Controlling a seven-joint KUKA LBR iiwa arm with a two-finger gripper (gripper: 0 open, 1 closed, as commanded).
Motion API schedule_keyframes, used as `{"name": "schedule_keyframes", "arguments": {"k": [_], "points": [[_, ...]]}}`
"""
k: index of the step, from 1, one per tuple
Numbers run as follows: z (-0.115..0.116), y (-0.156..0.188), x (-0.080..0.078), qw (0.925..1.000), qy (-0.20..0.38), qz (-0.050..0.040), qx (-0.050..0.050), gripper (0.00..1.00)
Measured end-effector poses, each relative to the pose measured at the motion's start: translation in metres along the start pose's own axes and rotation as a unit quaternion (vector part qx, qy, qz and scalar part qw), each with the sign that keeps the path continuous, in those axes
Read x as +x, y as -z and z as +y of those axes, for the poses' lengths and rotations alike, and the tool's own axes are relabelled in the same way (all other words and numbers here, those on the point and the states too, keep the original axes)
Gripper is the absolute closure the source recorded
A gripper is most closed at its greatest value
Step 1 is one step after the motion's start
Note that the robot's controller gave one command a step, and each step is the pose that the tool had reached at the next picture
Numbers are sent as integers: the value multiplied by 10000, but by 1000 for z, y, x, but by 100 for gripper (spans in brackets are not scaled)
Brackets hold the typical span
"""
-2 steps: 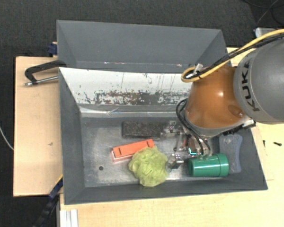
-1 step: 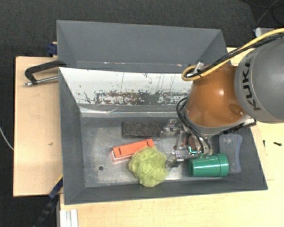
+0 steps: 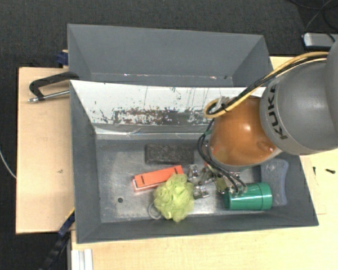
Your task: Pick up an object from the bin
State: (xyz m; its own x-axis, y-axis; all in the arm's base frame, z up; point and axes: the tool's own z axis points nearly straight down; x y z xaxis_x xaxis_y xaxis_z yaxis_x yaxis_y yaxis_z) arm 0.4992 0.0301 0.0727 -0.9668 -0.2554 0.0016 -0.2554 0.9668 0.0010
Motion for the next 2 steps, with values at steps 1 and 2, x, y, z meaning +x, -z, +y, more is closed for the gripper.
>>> {"name": "schedule_keyframes", "arguments": {"k": [1, 2], "points": [[0, 0, 0, 10000, -1, -1, 0, 100], [-20, 164, -6, 9998, -203, -36, 5, 100]]}}
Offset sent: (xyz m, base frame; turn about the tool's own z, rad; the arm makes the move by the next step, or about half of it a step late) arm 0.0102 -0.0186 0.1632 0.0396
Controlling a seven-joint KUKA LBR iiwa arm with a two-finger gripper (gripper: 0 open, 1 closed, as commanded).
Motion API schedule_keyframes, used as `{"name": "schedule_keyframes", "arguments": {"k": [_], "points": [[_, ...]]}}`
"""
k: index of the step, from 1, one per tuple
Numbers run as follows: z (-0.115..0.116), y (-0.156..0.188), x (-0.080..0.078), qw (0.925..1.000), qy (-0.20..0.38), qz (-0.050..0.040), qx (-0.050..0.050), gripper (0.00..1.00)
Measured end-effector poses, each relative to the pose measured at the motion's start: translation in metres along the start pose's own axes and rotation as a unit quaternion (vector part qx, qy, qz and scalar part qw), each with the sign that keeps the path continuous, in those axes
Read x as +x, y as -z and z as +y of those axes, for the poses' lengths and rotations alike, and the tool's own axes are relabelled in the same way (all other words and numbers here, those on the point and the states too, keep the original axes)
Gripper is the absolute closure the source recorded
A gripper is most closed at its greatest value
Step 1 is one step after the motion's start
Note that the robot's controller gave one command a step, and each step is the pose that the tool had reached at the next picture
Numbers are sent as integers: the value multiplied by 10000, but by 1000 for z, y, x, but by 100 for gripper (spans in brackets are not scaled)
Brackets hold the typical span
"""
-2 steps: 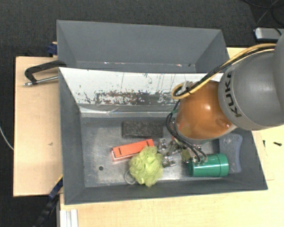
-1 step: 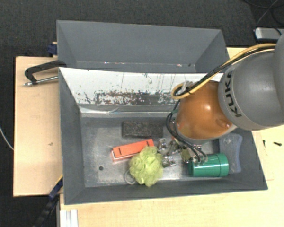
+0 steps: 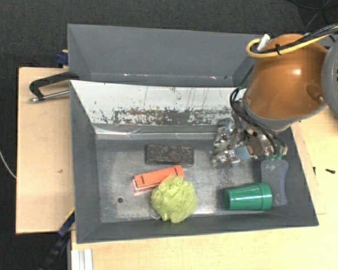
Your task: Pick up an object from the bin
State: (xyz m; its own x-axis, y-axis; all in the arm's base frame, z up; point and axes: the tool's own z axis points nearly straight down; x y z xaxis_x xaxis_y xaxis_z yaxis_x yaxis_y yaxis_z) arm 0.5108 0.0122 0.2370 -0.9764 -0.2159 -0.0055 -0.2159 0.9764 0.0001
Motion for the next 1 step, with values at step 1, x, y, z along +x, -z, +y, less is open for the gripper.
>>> {"name": "schedule_keyframes", "arguments": {"k": [1], "points": [[0, 0, 0, 10000, -1, 1, -1, 0]]}}
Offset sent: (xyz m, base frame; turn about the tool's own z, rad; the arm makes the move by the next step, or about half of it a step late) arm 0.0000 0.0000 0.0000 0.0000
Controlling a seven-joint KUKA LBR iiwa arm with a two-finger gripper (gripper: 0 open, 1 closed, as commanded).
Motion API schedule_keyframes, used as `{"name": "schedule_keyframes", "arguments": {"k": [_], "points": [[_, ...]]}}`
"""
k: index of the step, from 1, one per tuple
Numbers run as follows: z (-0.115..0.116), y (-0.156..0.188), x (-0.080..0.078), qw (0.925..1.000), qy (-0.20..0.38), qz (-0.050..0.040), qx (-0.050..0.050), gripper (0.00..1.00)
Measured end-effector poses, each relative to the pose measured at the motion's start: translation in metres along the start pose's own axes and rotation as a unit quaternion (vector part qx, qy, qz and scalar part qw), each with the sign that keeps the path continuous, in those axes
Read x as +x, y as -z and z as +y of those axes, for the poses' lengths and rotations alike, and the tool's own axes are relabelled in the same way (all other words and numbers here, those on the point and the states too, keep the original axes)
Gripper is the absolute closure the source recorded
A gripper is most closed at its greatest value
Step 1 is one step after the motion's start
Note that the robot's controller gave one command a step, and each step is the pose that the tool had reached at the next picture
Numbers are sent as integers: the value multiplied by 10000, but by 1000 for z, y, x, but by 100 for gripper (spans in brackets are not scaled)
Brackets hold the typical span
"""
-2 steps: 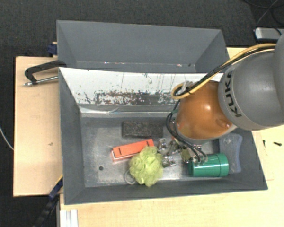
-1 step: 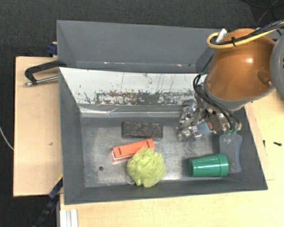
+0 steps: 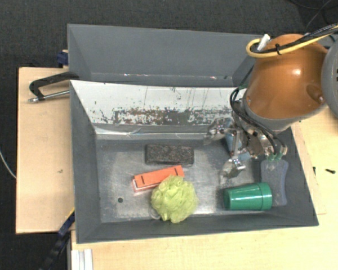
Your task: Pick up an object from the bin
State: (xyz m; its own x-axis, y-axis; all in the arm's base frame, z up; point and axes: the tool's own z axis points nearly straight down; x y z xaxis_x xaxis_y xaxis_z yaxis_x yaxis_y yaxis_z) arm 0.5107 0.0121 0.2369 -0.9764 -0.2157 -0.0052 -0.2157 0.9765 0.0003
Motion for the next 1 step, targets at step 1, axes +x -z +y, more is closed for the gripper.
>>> {"name": "schedule_keyframes", "arguments": {"k": [1], "points": [[0, 0, 0, 10000, 0, 0, 0, 0]]}}
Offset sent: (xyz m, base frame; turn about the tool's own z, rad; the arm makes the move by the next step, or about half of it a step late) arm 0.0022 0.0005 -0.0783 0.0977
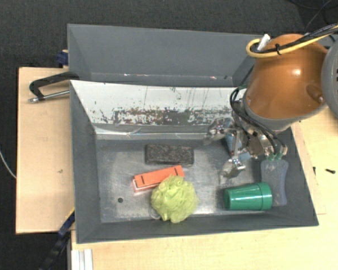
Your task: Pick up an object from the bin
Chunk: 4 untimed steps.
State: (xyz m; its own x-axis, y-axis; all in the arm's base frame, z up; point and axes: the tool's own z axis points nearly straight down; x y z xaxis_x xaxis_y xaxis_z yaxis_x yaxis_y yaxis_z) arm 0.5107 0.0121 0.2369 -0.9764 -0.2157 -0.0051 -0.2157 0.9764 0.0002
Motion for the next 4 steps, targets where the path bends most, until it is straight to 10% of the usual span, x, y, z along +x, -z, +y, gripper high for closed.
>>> {"name": "schedule_keyframes", "arguments": {"k": [1, 2, 3, 4], "points": [[0, -46, -3, 9995, -305, -16, 5, 0], [47, -91, -15, 9930, -1184, 14, 4, 0], [76, -92, -17, 9973, -739, 27, -9, 0], [74, -155, -37, 9974, -725, -8, -3, 100]]}}
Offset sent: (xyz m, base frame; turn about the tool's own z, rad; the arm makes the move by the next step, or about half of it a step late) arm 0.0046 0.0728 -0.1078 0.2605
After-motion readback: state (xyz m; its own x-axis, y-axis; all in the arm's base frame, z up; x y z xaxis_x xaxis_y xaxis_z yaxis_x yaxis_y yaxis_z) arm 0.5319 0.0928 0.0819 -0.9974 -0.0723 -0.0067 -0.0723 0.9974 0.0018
